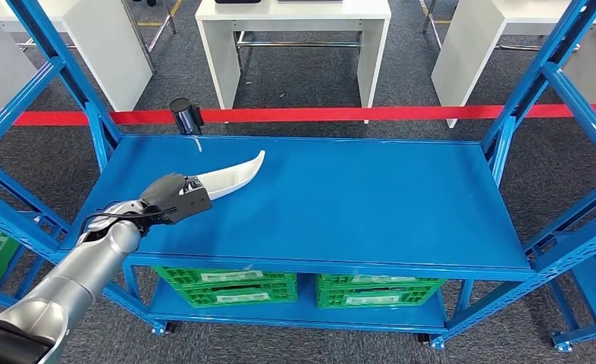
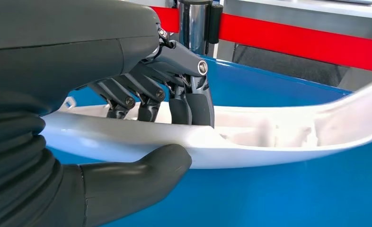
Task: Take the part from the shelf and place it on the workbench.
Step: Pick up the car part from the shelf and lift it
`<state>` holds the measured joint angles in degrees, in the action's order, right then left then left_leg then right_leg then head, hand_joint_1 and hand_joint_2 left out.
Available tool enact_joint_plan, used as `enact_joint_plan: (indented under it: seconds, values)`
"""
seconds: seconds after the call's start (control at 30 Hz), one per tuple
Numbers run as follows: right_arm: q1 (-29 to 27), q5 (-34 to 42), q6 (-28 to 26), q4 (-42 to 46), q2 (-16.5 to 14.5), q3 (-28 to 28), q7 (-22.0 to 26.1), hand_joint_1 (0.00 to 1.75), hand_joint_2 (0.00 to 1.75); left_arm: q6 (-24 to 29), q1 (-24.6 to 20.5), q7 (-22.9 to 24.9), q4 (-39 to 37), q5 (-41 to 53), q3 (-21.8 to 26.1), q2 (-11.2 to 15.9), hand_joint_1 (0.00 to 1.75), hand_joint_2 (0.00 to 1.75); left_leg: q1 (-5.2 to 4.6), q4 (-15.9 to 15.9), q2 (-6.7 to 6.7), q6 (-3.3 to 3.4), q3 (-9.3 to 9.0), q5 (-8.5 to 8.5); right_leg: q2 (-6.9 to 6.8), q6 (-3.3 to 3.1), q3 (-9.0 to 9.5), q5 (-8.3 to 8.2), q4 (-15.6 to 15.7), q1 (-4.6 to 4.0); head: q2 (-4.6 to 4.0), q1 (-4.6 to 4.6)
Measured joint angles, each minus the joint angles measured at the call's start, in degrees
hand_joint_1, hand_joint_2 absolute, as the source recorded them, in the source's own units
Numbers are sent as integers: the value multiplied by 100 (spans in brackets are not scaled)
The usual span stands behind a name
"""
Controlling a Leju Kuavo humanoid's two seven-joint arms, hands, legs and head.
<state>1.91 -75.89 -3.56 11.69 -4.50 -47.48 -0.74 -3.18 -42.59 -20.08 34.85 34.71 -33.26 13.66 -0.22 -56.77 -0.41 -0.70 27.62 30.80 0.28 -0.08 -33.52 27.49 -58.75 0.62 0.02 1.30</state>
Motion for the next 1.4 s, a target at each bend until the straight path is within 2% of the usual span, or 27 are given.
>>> enact_joint_plan:
  seconds: [0.3, 0.67, 0.77, 0.87, 1.0, 1.13, 1.4]
  values:
    - [2, -3, 15, 0, 0, -41, 7, 0, 0, 204, 31, 32, 81, -60, -56, 45, 175, 175, 0, 0, 0, 0, 1, 0, 0, 0, 0, 0, 0, 1, 1, 0]
    - [7, -69, -26, 0, 0, -43, 17, 0, 0, 508, 343, 31, 407, -166, -71, 149, 175, 175, 0, 0, -1, 0, 3, 0, -1, 0, 0, 0, 0, 1, 1, 1]
    - [8, -70, -30, 0, 0, -43, 33, 0, 0, 495, 431, -87, 526, -393, -12, 155, 175, 175, 0, 0, -1, 0, 2, 0, -1, 0, 0, 0, 0, 1, 1, 0]
    - [9, -77, -29, 0, 0, -43, 33, 0, 0, 370, 614, -392, 737, -1034, 185, 126, 175, 175, 0, 0, 0, 0, 2, 0, 0, 0, -1, 0, 0, 1, 1, 0]
    - [10, -82, -35, 0, 0, -43, 52, 0, 0, 189, 1070, -773, 1268, -2068, 637, -6, 175, 175, 0, 0, 2, 1, 3, 1, 2, 0, -3, 1, 2, 1, 0, 0]
    - [12, -83, -47, 0, 1, -45, 49, 0, 0, 300, 1562, -1141, 2045, -2752, 1017, -197, 175, 175, -1, 0, 1, 5, 6, 4, 1, 1, -3, 1, 7, 1, 1, 0]
    - [14, -61, -56, 0, 13, -85, 77, 0, 0, 376, 2436, -1536, 3868, -3630, 1198, -549, 175, 175, 0, 0, 1, 12, 12, 9, 0, 4, 0, 3, 14, 1, 1, 0]
